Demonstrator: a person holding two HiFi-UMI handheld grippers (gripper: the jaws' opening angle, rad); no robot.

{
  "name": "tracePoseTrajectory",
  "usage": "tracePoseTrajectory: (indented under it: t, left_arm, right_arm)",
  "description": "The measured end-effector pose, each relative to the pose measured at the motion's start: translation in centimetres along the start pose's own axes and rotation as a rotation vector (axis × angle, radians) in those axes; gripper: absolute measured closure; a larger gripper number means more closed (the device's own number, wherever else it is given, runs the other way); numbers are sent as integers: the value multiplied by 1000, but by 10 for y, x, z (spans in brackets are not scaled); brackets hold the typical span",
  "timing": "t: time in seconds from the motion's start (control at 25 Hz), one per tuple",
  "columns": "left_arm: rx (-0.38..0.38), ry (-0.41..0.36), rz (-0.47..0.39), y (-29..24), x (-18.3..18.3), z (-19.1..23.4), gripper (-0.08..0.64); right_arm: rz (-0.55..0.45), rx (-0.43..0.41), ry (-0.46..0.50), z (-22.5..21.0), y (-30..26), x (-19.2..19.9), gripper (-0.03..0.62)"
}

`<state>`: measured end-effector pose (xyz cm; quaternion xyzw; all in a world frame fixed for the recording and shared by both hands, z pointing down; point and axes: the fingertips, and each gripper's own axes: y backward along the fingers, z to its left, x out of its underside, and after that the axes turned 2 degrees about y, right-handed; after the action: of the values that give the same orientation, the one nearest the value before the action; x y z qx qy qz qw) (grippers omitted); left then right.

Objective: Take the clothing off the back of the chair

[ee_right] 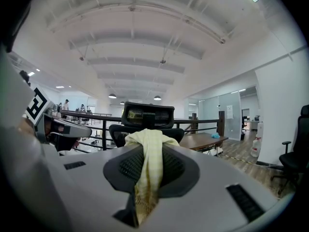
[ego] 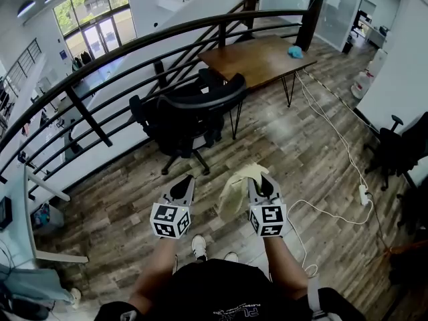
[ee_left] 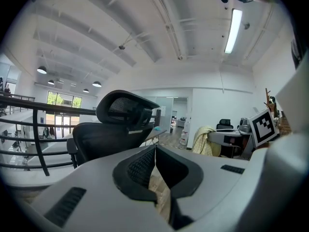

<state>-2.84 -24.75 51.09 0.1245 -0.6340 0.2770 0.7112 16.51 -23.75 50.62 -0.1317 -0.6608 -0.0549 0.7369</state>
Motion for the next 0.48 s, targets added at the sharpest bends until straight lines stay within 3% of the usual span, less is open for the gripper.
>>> tracePoseTrajectory:
  t: [0.48]
  left_arm:
    - [44,6,-64,-6,-17,2,543]
  right_arm:
    - [-18,28,5,0,-10,-10,525]
